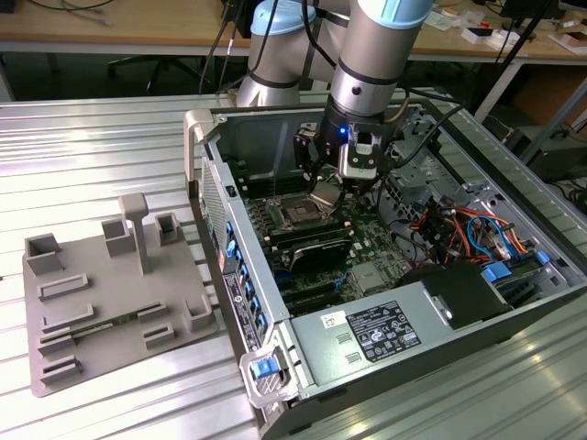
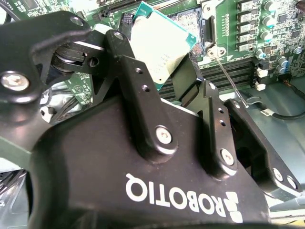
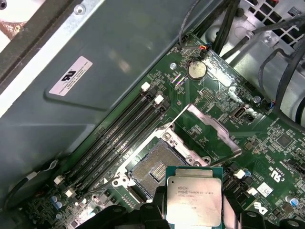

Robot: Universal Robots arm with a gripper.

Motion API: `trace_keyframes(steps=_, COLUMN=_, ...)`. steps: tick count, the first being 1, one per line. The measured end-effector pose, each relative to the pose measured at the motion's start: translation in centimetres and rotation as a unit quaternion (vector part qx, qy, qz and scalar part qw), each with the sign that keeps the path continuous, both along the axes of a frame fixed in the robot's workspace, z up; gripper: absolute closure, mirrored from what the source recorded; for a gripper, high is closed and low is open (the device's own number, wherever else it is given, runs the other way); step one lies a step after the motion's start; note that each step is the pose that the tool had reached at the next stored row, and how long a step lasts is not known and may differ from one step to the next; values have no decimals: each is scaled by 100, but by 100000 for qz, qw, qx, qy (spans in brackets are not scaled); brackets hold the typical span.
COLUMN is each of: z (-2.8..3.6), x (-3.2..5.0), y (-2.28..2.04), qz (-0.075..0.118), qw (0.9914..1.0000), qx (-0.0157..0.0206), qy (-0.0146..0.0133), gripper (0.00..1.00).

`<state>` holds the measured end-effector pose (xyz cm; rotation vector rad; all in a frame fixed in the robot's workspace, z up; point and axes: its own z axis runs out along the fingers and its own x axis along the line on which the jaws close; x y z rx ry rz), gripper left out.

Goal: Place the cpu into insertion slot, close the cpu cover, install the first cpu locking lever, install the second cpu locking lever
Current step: 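Place the cpu into insertion slot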

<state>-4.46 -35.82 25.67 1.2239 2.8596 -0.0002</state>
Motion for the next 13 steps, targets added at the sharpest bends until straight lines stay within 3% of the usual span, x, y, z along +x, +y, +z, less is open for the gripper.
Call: trace_keyframes(steps=13, z=-4, x=0, y=0, qz=-1055, qw=99994, qx=0, qy=-2, gripper=45)
